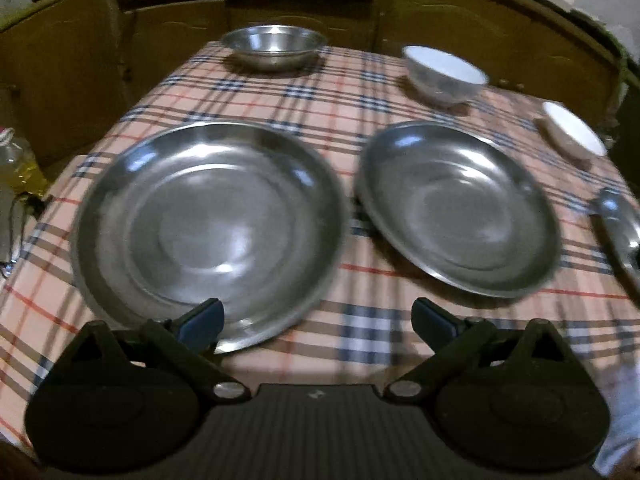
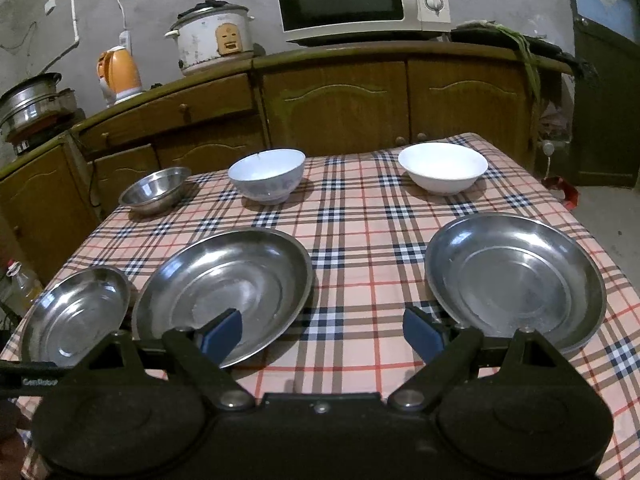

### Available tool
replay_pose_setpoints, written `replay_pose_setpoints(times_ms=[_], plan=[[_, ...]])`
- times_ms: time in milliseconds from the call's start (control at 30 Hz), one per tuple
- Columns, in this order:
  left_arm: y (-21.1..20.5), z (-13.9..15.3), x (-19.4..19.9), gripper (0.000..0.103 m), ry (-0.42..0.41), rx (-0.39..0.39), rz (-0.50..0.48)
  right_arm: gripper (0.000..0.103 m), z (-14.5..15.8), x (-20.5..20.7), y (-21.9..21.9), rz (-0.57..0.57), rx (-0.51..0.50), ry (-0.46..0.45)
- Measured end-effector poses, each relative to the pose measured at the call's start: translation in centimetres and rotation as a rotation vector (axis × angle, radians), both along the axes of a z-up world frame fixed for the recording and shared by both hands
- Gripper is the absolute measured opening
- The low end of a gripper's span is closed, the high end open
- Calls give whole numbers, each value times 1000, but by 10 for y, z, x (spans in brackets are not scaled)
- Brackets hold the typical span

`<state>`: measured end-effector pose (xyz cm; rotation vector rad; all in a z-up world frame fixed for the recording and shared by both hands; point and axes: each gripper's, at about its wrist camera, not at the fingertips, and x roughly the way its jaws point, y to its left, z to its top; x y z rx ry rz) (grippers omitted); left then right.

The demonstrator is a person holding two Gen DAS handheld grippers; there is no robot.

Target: Organize plates and bowls

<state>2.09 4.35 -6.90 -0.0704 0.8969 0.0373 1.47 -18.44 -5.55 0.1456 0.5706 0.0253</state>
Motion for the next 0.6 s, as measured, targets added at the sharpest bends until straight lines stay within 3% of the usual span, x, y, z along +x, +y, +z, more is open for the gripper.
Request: replay_pose_setpoints(times_ms=[133,233,400,500,600], plan=[[22,-5,10,103,-2,36,56,103,0,1,-1,-3,-9,-7],[31,-4,16,103,0,20,72,103,-1,2,-1,-5,-5,-1],[35,3,23,102,-48,96,94,103,-2,4,-1,-8,-16,4],[39,4,27,100,-39,46,111,103,-4,6,-2,-7,-9,9],[28,10,28,100,-71,0,66,103,-6,15,0,5,-3,15]])
